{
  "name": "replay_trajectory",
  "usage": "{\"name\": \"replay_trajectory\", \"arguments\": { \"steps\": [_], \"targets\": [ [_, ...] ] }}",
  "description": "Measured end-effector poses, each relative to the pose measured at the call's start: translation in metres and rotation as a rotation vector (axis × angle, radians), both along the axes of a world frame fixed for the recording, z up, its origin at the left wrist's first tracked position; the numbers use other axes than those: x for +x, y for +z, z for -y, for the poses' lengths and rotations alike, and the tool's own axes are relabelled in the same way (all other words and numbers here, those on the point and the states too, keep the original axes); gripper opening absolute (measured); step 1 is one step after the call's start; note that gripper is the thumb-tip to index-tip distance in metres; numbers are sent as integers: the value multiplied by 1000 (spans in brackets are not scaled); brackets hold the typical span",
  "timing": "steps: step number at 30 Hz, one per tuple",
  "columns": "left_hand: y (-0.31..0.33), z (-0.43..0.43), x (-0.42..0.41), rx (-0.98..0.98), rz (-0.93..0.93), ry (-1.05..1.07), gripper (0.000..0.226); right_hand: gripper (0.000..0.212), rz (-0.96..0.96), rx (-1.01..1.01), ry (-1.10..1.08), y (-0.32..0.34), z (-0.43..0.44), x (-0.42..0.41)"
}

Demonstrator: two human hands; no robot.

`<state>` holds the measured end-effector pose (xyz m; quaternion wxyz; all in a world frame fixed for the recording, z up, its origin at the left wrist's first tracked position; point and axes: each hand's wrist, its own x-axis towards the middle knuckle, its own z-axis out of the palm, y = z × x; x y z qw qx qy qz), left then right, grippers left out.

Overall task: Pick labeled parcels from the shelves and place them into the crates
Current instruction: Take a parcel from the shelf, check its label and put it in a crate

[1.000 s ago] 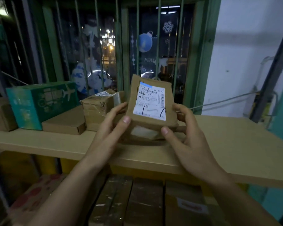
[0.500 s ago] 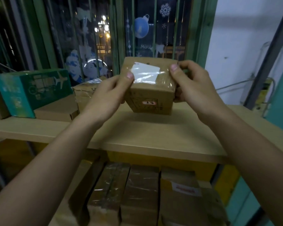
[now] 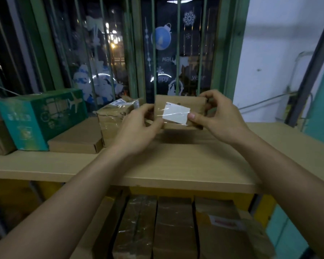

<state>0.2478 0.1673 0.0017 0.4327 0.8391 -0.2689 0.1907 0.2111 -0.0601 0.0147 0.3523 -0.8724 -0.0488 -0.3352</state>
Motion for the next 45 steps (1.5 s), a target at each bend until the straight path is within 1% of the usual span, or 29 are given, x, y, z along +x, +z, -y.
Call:
{"name": "replay_trajectory", "arguments": {
  "steps": [3, 6, 9, 11, 13, 15, 16, 17, 19, 20, 22, 23, 25, 26, 27, 29, 31, 33, 34, 36, 39, 41, 43, 45],
  "targets": [
    [1, -5, 4, 100, -4, -43, 41, 59, -6, -107, -85, 2, -1, -1],
    [-5, -9, 7, 130, -56, -79, 45, 56, -38, -131, -114, -8, -4, 1],
    [-14, -12, 9, 190, -90, -111, 43, 51, -90, -184, -134, -19, -8, 2],
    [-19, -14, 6, 232, -100, -150, 41, 51, -137, -235, -155, -24, -9, 1],
    [-20, -19, 3, 268, -97, -147, 44, 53, -201, -289, -175, -25, -11, -1],
    [-18, -29, 1, 289, -74, -80, 53, 58, -251, -351, -213, -21, -14, -4],
    [-15, -36, -1, 284, -39, -41, 53, 60, -246, -375, -224, -17, -18, -5],
    [-11, -44, -2, 263, 18, -4, 45, 59, -218, -391, -221, -13, -23, -5],
    [2, -64, 0, 182, 150, 106, 15, 53, -144, -409, -181, -7, -38, -2],
    [8, -75, 3, 126, 196, 171, 8, 50, -114, -424, -156, -5, -47, 1],
    [16, -95, 17, 27, 262, 307, 20, 49, -83, -457, -97, -4, -68, 12],
    [18, -103, 24, -9, 272, 348, 18, 50, -83, -470, -58, -3, -80, 17],
    [16, -115, 37, -26, 223, 393, 5, 55, -87, -495, 38, -1, -102, 28],
    [13, -119, 45, -7, 155, 386, 15, 57, -91, -515, 91, 0, -112, 35],
    [10, -122, 52, 22, 59, 336, 29, 61, -105, -538, 135, 0, -121, 42],
    [3, -128, 59, 46, -96, 164, 45, 65, -139, -582, 184, 0, -135, 52],
    [-1, -131, 59, 100, -93, 61, 51, 64, -116, -602, 176, -4, -144, 57],
    [-4, -132, 59, 159, -18, 53, 52, 59, -52, -607, 144, -7, -148, 59],
    [-5, -131, 58, 154, 26, 49, 53, 57, -27, -598, 141, -7, -148, 59],
    [-2, -129, 55, 82, 110, 19, 53, 55, 7, -540, 172, -2, -148, 56],
    [21, -128, 50, -100, 154, 14, 55, 50, 68, -381, 202, 24, -149, 44],
    [44, -126, 46, -217, 111, -12, 52, 46, 30, -213, 216, 48, -150, 38],
    [65, -121, 42, -266, 38, -61, 43, 41, -41, -11, 246, 67, -151, 37],
    [78, -116, 42, -270, -43, -83, 40, 37, -70, 66, 236, 78, -152, 38]
  ]
}}
